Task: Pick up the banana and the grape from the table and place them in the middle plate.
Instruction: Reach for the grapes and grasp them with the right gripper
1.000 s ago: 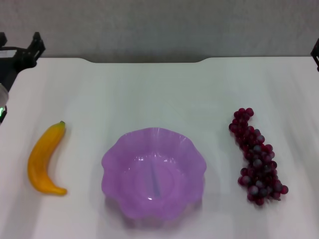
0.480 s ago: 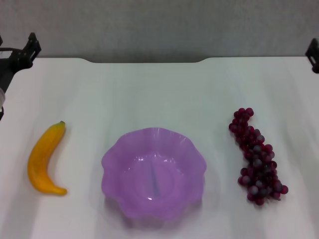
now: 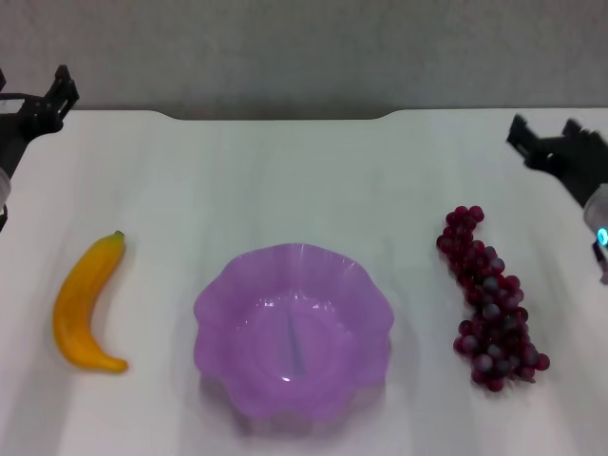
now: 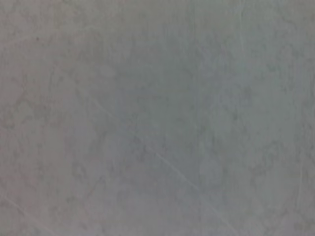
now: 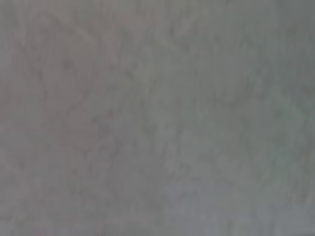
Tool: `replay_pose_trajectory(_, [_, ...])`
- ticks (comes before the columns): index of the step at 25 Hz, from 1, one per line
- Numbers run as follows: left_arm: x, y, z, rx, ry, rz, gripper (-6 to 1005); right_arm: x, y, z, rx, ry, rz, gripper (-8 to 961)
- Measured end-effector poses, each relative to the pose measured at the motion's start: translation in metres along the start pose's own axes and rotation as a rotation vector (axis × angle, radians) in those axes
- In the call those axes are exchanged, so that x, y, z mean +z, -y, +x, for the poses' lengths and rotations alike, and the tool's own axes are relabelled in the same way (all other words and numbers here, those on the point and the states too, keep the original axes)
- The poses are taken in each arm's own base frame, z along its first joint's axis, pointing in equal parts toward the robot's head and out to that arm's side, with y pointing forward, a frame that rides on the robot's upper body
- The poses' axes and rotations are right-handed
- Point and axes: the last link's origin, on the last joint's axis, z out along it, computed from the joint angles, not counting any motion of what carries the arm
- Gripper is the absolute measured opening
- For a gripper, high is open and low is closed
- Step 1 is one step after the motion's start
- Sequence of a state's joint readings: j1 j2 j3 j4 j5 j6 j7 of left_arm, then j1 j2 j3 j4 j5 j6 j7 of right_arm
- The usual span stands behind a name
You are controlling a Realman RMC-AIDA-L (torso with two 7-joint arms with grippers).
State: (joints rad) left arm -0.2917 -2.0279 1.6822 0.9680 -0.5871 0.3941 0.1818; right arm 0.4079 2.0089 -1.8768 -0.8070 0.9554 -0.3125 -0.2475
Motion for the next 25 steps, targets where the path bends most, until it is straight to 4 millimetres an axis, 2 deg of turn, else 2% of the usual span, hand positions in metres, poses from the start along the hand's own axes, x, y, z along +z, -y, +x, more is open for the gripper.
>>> replay_pose_trajectory(5, [0.001, -0.001, 0.000, 0.005, -0.001, -0.004, 830, -0.002, -0.005, 0.017, 0.051, -0.094, -0.026, 767])
replay_pose_trajectory(14, [-0.001, 0.003, -0.006, 0.012, 0.017, 0.003, 830, -0.008, -0.010, 0.044, 0.032, -0.284, -0.069, 766])
replay_pose_trajectory(25, [-0.001, 0.003, -0.006, 0.009, 0.019, 0.006, 831, -0.012, -0.010, 0.055, 0.026, -0.361, -0.079, 765])
